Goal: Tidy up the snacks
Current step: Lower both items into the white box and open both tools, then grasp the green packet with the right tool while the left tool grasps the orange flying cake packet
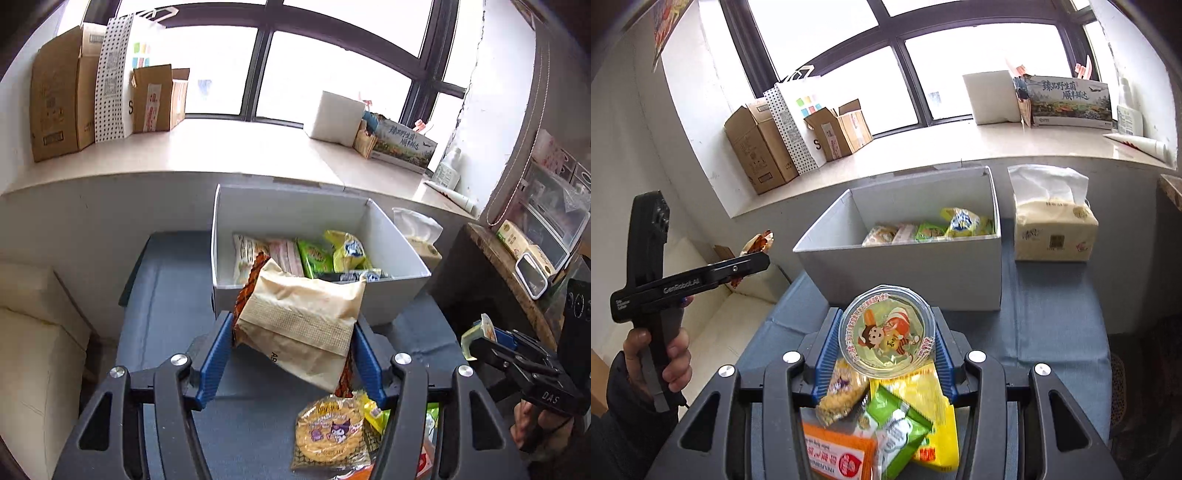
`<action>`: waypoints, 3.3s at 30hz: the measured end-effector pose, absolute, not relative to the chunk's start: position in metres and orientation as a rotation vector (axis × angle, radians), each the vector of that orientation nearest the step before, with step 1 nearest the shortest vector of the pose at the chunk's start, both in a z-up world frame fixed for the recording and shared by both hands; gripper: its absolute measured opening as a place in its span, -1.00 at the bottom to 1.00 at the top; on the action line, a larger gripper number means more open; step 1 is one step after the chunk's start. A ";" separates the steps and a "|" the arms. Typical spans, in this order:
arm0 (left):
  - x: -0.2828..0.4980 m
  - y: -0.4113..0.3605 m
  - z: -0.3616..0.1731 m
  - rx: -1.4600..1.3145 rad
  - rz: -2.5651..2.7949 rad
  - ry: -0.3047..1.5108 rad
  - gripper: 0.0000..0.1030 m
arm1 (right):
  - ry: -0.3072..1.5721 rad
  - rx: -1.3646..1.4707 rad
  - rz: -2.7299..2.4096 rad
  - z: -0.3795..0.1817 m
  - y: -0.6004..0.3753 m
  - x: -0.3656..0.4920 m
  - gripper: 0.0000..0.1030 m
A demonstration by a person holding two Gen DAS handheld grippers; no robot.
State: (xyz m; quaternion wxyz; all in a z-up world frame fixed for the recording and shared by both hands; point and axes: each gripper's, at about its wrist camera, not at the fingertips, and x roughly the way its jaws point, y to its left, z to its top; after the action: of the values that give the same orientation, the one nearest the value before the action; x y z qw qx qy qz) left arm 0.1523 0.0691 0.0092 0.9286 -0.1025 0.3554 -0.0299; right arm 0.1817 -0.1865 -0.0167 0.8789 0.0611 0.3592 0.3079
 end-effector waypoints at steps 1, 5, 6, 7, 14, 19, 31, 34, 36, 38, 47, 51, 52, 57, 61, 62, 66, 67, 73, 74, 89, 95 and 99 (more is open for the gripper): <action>0.159 0.070 0.016 -0.204 -0.061 0.716 0.28 | 0.742 0.133 0.646 -0.010 -0.183 0.192 -0.03; 0.195 0.066 0.032 -0.162 -0.065 0.695 0.28 | 0.728 0.141 0.651 0.012 -0.166 0.234 -0.03; 0.206 0.064 0.034 -0.136 -0.053 0.693 0.29 | 0.730 0.144 0.648 0.014 -0.162 0.246 -0.03; 0.218 0.061 0.033 -0.108 -0.035 0.698 0.29 | 0.737 0.142 0.640 0.016 -0.158 0.257 -0.03; 0.286 0.061 -0.001 -0.060 0.027 0.801 0.35 | 0.810 0.115 0.541 0.001 -0.145 0.326 -0.03; 0.311 0.066 -0.034 -0.051 0.092 0.886 1.00 | 0.902 0.107 0.503 -0.022 -0.148 0.355 0.93; 0.281 0.067 -0.026 -0.044 0.065 0.840 1.00 | 0.763 0.114 0.539 0.007 -0.159 0.321 1.00; 0.260 0.063 -0.010 -0.028 0.036 0.794 1.00 | 0.741 0.115 0.564 0.020 -0.163 0.308 1.00; 0.241 0.060 0.001 -0.009 0.018 0.767 1.00 | 0.719 0.111 0.571 0.027 -0.168 0.294 1.00; 0.220 0.055 0.010 0.027 -0.005 0.734 1.00 | 0.700 0.123 0.593 0.033 -0.175 0.279 1.00; 0.121 0.044 0.016 0.018 -0.071 0.662 1.00 | 0.670 0.130 0.653 0.021 -0.203 0.198 1.00; 0.082 0.040 0.001 -0.027 -0.091 0.654 1.00 | 0.681 0.148 0.654 -0.001 -0.215 0.162 1.00; 0.074 0.039 -0.004 -0.038 -0.097 0.661 1.00 | 0.698 0.158 0.651 -0.008 -0.216 0.156 1.00; 0.042 0.024 -0.028 -0.013 -0.118 0.683 1.00 | 0.766 0.217 0.651 -0.044 -0.222 0.126 1.00; 0.029 0.010 -0.049 0.027 -0.219 0.714 1.00 | 0.819 0.222 0.657 -0.070 -0.222 0.107 1.00; 0.030 0.004 -0.057 0.048 -0.265 0.738 1.00 | 0.830 0.232 0.652 -0.075 -0.223 0.104 1.00; 0.038 -0.022 -0.086 0.146 -0.418 0.809 1.00 | 0.846 0.297 0.649 -0.084 -0.234 0.097 1.00; 0.042 -0.029 -0.093 0.171 -0.465 0.829 1.00 | 0.842 0.312 0.644 -0.084 -0.238 0.096 1.00; 0.066 -0.061 -0.128 0.328 -0.606 0.900 1.00 | 0.826 0.368 0.619 -0.081 -0.260 0.088 1.00; 0.071 -0.063 -0.132 0.336 -0.622 0.912 1.00 | 0.825 0.376 0.614 -0.081 -0.263 0.087 1.00; 0.095 -0.075 -0.153 0.306 -0.682 0.985 0.77 | 0.855 0.433 0.597 -0.098 -0.273 0.084 1.00; 0.078 -0.062 -0.138 0.300 -0.608 0.942 0.53 | 0.872 0.437 0.586 -0.103 -0.271 0.083 1.00; 0.064 -0.039 -0.118 0.220 -0.540 0.912 0.51 | 0.889 0.422 0.581 -0.105 -0.264 0.085 1.00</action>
State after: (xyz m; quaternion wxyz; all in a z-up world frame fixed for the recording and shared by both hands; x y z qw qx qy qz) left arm 0.0641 -0.0387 -0.1180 0.8570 0.1047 0.4342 -0.2570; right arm 0.0852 -0.2636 -0.1045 0.8412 0.1995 0.4208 0.2748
